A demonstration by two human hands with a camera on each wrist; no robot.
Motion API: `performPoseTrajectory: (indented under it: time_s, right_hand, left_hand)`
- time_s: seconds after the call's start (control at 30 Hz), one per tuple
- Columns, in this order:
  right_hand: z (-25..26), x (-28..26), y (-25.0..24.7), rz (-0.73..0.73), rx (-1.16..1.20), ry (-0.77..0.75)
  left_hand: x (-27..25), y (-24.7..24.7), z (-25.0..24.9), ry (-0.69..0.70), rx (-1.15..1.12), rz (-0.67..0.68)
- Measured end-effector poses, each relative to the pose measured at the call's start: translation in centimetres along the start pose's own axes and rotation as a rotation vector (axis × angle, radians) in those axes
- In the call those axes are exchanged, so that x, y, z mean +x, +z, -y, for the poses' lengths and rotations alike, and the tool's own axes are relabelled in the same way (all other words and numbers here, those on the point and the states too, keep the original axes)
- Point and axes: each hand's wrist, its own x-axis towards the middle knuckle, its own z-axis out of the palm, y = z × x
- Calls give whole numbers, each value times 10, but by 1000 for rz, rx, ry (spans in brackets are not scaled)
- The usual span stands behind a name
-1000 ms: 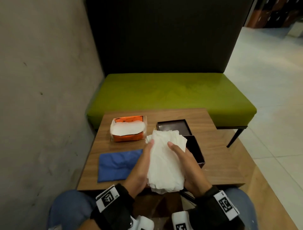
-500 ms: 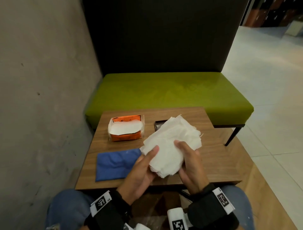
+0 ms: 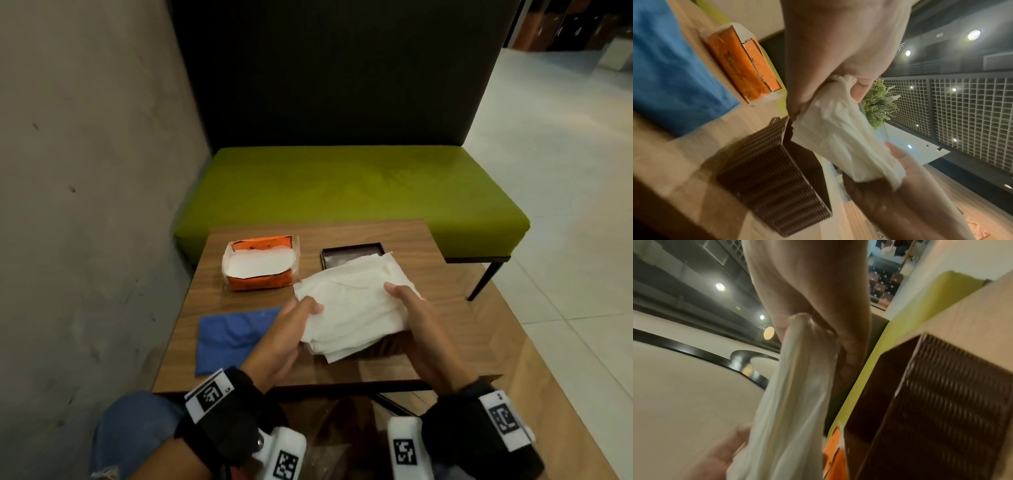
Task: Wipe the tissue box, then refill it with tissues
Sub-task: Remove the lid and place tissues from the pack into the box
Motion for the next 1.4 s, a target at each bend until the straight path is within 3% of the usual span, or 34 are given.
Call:
performPoseTrajectory:
  time_s: [0.17,0.27,0.37,0.47,0.67,0.77,0.87,1.0,1.1,1.17,1.23,1.3,1.37,1.4]
  right_hand:
    - [26,26,-24,-19,-233,-6]
    - [34,41,-35,-5,-472,-51]
    - [32,51,-41,-8,-772,-132]
    - [28,57,-46,-2,-1042,-199]
    - [26,52,-44,27,-1657,-190]
    - [23,57,-40,65,-1839,-157]
    - [11,71,-36,50,-1872,-190]
    - [-6,74,-36,-21,-1851,-206]
    - [-11,65,-28,-97,-1755,-388]
    - [-14,62,-17,-11,-1682,-478]
    - [-19,66,-8,121,-1638,-408]
    - [-24,76,-5,209,-1643,-198]
    - [-27,85,-5,274,-1630,38]
    - [-28,88,-5,284,-1613,79]
  left_hand:
    - [34,4,-24,49,258,68]
    - [59,6,-26,118,457,11]
    - [72,10,-19,298,820,-80]
    - [73,15,-9,415,1037,-103]
    - [74,14,9,401,1421,-29]
    - [79,16,12,390,1684,17]
    - [82,16,15,435,1780,-9]
    - [76,12,18,547,1723,-100]
    - [71,9,20,615,1745,-23]
    - [72,9,24,550,1850,60]
    - [76,11,28,436,1966,122]
    - [78,12,26,372,2007,186]
    - [78,9,17,442,1868,186]
    - [80,4,8,510,1729,126]
